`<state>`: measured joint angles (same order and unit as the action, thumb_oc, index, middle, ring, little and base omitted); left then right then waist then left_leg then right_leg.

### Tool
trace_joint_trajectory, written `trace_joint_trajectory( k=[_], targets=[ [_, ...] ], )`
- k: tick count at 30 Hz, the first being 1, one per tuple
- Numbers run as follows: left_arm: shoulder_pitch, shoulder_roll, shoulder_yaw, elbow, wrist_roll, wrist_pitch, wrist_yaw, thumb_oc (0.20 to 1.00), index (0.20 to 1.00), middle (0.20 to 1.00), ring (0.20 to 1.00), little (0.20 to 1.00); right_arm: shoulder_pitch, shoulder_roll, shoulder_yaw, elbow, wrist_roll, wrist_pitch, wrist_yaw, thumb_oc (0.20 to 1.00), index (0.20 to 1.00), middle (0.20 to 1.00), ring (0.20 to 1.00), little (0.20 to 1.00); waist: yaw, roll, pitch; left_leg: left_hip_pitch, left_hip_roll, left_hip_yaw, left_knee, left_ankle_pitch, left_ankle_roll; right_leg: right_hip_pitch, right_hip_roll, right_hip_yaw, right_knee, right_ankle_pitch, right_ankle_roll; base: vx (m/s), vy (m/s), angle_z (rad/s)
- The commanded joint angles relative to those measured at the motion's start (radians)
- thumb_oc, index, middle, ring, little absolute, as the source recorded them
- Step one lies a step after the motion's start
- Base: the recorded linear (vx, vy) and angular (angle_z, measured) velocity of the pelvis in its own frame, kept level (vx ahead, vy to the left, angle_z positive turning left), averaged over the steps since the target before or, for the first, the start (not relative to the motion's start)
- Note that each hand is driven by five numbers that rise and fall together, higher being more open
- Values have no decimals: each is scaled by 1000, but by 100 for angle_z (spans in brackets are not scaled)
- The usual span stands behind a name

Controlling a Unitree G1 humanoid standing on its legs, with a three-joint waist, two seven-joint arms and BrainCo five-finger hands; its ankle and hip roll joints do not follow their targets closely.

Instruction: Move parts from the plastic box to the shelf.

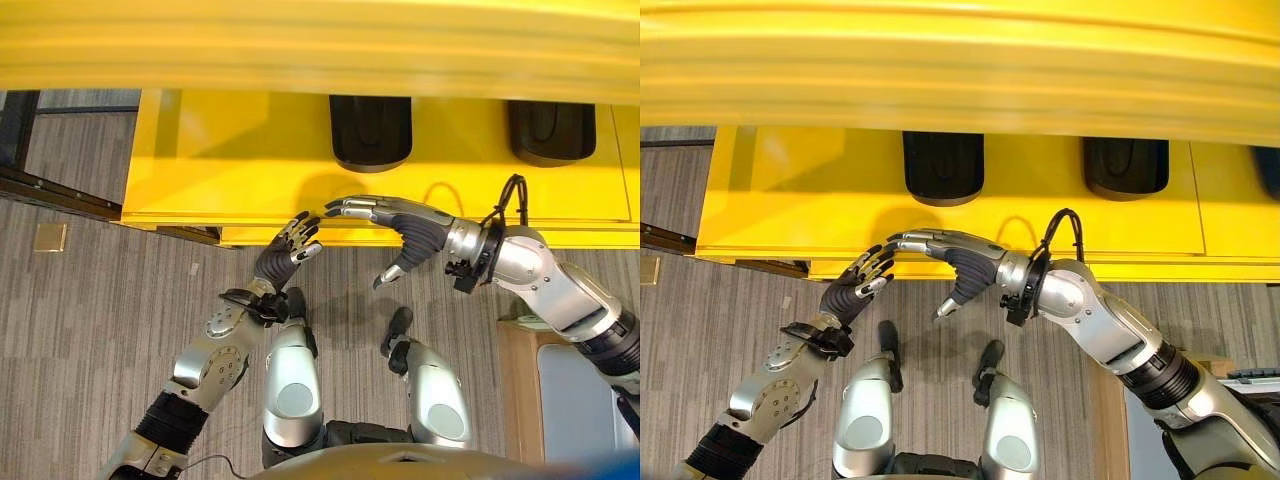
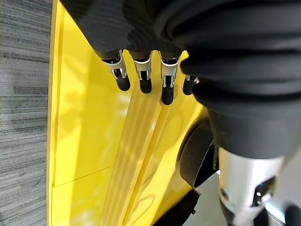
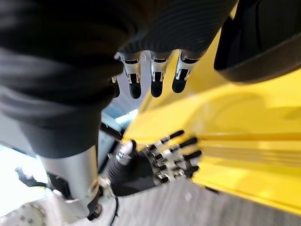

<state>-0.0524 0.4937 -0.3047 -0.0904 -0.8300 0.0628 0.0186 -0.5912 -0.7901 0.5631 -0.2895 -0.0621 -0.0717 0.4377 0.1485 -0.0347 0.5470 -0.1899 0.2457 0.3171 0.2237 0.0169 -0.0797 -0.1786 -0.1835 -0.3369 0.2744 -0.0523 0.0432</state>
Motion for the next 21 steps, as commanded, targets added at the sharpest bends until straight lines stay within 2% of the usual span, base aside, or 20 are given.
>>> trace_joint_trajectory(
  k=[1,4,9,17,21],
  targets=[
    [42,34,-2,-30,46,-41,-17,1000,1000,1000,1000,1000,-47,-1,-1,-43,26,21,31,1000,1000,1000,1000,1000,20,-5,-27,32,-4,36,67,-88,12,52,-55,-51,87,-67,91,5,19,4],
    [58,36,22,-16,34,-57,-41,1000,1000,1000,1000,1000,-64,-3,29,-13,-30,60,-2,1000,1000,1000,1000,1000,33,1,-27,24,-4,29,70,-85,11,43,-66,-59,104,-72,90,3,10,2],
    [63,28,26,-2,51,-56,-67,1000,1000,1000,1000,1000,-65,3,20,39,-53,64,-45,1000,1000,1000,1000,1000,37,5,-27,14,0,27,82,-85,14,31,-75,-67,128,-77,89,8,7,6],
    [49,17,21,13,46,-59,-55,1000,1000,1000,1000,1000,-74,2,13,132,-108,74,-105,1000,1000,1000,1000,1000,30,13,-27,-9,5,21,99,-85,12,4,-83,-61,158,-84,88,0,0,0],
    [45,15,19,17,54,-61,-56,1000,1000,1000,1000,1000,-87,1,-2,207,-154,71,-198,1000,1000,1000,1000,1000,28,17,-27,-15,4,23,103,-85,13,-4,-88,-62,167,-87,89,0,0,0]
  ],
)
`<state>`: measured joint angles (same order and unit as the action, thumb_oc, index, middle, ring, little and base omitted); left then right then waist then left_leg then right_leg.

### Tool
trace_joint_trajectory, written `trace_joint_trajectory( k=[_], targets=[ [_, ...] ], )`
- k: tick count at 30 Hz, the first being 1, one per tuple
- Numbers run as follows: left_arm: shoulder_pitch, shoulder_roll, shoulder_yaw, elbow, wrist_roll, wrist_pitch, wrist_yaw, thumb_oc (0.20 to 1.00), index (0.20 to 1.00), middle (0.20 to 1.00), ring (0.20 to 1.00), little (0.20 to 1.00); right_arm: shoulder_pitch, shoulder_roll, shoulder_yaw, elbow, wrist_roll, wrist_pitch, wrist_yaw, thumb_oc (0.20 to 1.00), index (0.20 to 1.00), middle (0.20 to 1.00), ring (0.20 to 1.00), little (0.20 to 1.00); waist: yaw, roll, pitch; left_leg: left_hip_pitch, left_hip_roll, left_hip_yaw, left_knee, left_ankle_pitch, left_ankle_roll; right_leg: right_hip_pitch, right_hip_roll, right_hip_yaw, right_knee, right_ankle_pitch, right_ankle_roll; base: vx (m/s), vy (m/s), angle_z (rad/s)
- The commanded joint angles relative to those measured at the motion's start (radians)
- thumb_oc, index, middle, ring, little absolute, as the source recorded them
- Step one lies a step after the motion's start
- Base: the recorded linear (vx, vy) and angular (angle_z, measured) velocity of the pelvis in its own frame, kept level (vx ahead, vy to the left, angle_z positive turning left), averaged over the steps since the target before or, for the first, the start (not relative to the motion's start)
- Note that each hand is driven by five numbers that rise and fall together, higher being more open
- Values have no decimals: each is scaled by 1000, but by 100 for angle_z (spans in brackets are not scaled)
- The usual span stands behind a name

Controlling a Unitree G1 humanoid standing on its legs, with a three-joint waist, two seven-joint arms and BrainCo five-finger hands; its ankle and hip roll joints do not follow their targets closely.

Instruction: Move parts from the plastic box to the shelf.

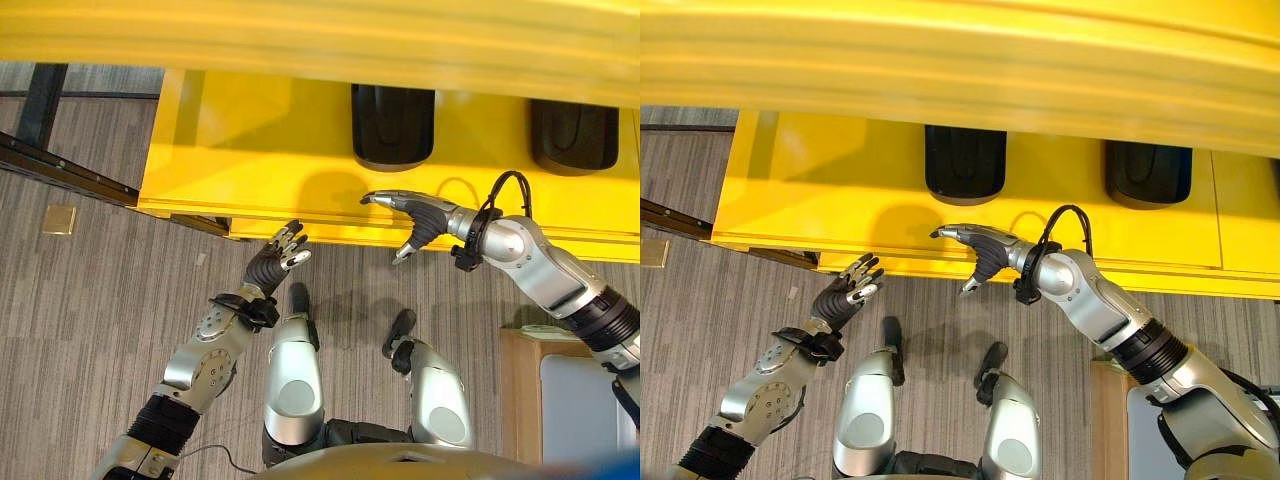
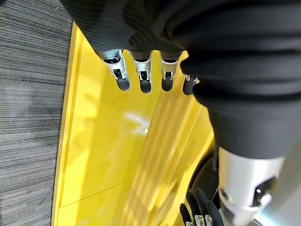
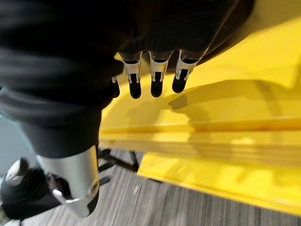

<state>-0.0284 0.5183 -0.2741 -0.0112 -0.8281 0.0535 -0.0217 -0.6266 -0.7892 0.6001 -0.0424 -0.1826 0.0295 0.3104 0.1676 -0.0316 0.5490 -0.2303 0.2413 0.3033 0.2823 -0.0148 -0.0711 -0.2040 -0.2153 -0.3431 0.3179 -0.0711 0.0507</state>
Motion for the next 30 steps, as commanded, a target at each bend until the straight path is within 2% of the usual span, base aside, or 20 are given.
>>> trace_joint_trajectory(
  k=[1,13,19,24,30],
  targets=[
    [21,-11,-10,-63,52,-51,-16,1000,1000,1000,1000,1000,-54,0,-44,-28,-46,-35,-79,1000,1000,1000,1000,1000,8,15,-29,26,8,37,44,-54,5,20,-57,-55,125,-68,82,0,0,0],
    [14,-18,-5,-49,48,-49,-32,1000,1000,1000,1000,1000,-85,-29,-50,26,-171,-79,-130,1000,1000,1000,1000,1000,4,24,-29,21,5,36,51,-59,8,8,-63,-48,135,-70,85,0,0,0],
    [5,-21,-6,-46,51,-31,-39,1000,1000,1000,1000,1000,-134,-27,-24,47,-168,-95,-121,1000,1000,1000,1000,1000,10,30,-29,12,8,35,58,-59,6,-2,-71,-55,153,-77,82,0,0,0],
    [1,-22,-15,-43,50,-34,-44,1000,1000,1000,1000,1000,-168,-17,4,40,-170,-78,-96,1000,1000,1000,1000,1000,17,34,-29,3,7,31,60,-58,6,-16,-74,-60,165,-79,80,-4,-3,2],
    [0,-30,-23,-40,50,-38,-47,1000,1000,1000,1000,1000,-191,-2,26,50,-172,-63,-110,1000,1000,1000,1000,1000,19,42,-29,3,3,33,54,-54,7,-24,-79,-62,172,-82,79,-2,1,1]
  ],
)
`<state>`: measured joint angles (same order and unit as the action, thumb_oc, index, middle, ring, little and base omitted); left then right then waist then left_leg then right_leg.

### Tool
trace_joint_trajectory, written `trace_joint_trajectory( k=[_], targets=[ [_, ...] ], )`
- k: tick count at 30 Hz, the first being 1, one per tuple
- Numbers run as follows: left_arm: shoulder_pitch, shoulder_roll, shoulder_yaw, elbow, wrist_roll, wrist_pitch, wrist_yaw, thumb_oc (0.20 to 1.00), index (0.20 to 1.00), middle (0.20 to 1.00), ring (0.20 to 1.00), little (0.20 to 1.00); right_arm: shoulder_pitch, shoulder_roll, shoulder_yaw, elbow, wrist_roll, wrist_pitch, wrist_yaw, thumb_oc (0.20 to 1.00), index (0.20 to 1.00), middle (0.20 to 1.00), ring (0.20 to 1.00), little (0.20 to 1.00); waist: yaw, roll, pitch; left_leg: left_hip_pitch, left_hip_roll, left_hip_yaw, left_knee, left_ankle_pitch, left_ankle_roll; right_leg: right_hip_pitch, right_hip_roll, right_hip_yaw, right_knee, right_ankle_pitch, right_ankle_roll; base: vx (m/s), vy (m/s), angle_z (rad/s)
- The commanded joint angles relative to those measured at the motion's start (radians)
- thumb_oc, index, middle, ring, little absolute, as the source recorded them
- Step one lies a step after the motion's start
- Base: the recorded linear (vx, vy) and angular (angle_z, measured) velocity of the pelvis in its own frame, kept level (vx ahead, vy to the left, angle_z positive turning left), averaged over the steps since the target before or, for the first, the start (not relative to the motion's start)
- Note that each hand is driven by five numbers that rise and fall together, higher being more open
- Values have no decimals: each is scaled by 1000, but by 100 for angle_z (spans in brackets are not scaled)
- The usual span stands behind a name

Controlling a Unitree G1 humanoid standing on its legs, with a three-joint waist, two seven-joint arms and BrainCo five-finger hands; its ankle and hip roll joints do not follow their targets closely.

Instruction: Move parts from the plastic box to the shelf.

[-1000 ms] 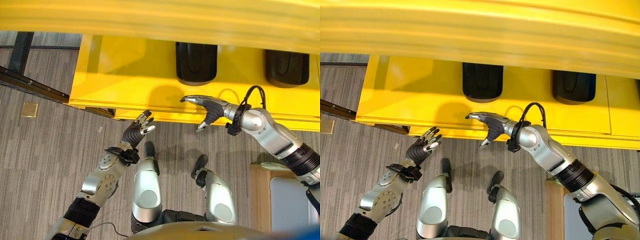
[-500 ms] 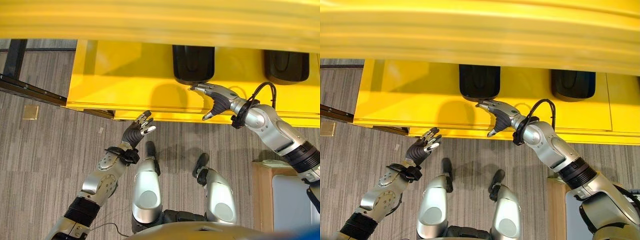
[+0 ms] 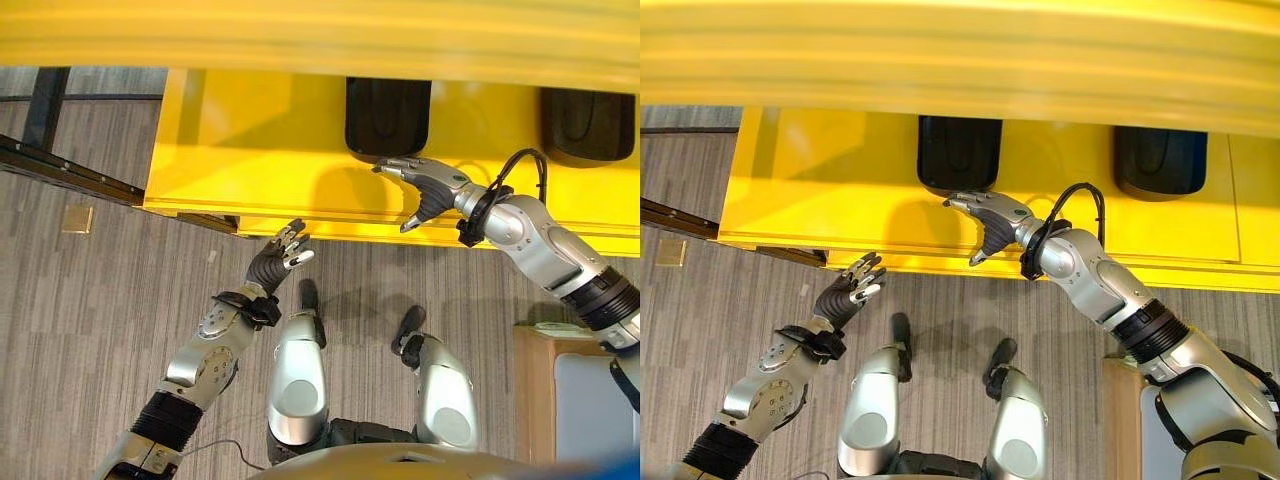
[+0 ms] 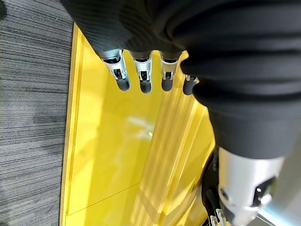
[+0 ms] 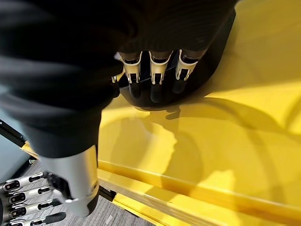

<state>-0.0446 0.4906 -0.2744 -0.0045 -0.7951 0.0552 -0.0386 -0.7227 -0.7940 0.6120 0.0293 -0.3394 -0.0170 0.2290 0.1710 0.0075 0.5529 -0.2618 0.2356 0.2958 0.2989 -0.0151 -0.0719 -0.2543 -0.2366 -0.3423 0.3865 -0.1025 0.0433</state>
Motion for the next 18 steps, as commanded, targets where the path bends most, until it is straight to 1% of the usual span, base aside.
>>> trace_joint_trajectory(
  k=[1,8,18],
  targets=[
    [16,-2,-23,-46,17,-40,-30,1000,1000,1000,1000,1000,-96,3,14,-21,-15,-16,-28,1000,1000,1000,1000,1000,15,3,-33,34,9,41,38,-54,8,26,-58,-63,103,-51,87,0,0,0],
    [11,-9,-27,-49,15,-33,-30,1000,1000,1000,1000,1000,-111,16,8,-17,-18,10,-30,1000,1000,1000,1000,1000,16,9,-33,40,6,42,36,-55,9,27,-65,-64,110,-53,88,-1,1,0],
    [10,-15,-27,-48,8,-33,-28,1000,1000,1000,1000,1000,-88,19,-15,-5,-46,51,-67,1000,1000,1000,1000,1000,9,10,-33,43,6,44,39,-57,11,23,-70,-62,122,-55,88,0,0,0]
  ],
)
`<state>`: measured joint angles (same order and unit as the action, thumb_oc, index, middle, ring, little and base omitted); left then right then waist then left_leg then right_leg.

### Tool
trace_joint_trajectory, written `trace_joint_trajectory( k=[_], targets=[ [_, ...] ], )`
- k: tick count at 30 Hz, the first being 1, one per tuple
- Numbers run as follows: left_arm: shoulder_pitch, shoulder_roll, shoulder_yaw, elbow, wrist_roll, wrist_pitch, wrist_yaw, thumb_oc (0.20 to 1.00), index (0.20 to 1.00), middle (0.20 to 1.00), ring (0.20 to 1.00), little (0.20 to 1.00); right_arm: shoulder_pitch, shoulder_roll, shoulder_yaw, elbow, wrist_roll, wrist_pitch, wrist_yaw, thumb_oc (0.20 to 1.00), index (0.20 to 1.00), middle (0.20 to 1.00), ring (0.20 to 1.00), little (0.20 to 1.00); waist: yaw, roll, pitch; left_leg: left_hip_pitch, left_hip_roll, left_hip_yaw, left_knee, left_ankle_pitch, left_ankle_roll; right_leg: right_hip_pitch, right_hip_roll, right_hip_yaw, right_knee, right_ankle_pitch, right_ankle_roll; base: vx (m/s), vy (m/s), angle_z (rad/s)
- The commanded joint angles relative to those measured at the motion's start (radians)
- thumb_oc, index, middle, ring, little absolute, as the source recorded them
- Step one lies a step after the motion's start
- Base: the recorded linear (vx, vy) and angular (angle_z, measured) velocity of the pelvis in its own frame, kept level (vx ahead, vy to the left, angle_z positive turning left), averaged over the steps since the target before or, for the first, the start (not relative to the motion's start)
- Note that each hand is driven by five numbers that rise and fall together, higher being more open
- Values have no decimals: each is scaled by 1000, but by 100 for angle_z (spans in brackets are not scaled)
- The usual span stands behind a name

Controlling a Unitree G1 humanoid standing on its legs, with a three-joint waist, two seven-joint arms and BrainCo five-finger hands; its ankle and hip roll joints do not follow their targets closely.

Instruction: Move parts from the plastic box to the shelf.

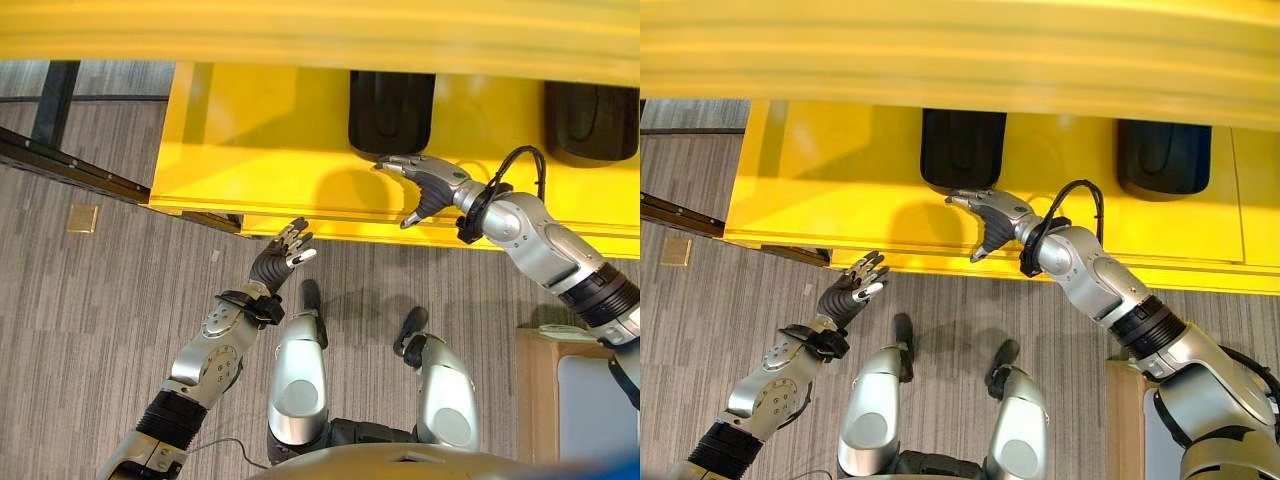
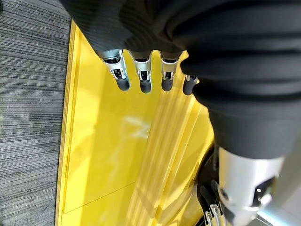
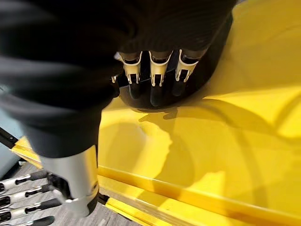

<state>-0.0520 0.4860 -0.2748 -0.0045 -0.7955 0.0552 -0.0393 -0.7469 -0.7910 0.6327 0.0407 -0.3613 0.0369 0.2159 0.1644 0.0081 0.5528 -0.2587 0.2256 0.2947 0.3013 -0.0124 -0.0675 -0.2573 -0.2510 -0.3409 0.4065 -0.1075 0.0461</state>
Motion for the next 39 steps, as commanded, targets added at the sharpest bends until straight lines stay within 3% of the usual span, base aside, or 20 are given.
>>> trace_joint_trajectory(
  k=[1,24,36,39],
  targets=[
    [16,-13,-28,-45,11,-34,-26,1000,1000,1000,1000,1000,-57,17,-39,-16,-24,0,-62,1000,1000,1000,1000,1000,13,9,-33,42,16,46,35,-59,7,27,-55,-62,99,-49,85,0,0,0],
    [-9,-28,-32,-40,4,-29,-9,1000,1000,1000,1000,1000,-35,70,-100,23,7,16,-129,1000,1000,1000,1000,1000,2,20,-33,49,11,49,23,-56,7,30,-55,-56,80,-40,88,0,0,0],
    [-1,-30,-25,-42,6,-40,-18,1000,1000,1000,1000,1000,20,66,-121,-15,-30,64,-89,1000,1000,1000,1000,1000,-13,17,-33,67,11,60,8,-55,8,40,-54,-52,65,-36,92,0,0,0],
    [3,-32,-18,-45,8,-47,-10,1000,1000,1000,1000,1000,72,52,-136,-52,-42,87,-42,1000,1000,1000,1000,1000,-24,12,-33,70,15,68,8,-57,9,41,-54,-48,60,-34,95,0,0,0]
  ],
)
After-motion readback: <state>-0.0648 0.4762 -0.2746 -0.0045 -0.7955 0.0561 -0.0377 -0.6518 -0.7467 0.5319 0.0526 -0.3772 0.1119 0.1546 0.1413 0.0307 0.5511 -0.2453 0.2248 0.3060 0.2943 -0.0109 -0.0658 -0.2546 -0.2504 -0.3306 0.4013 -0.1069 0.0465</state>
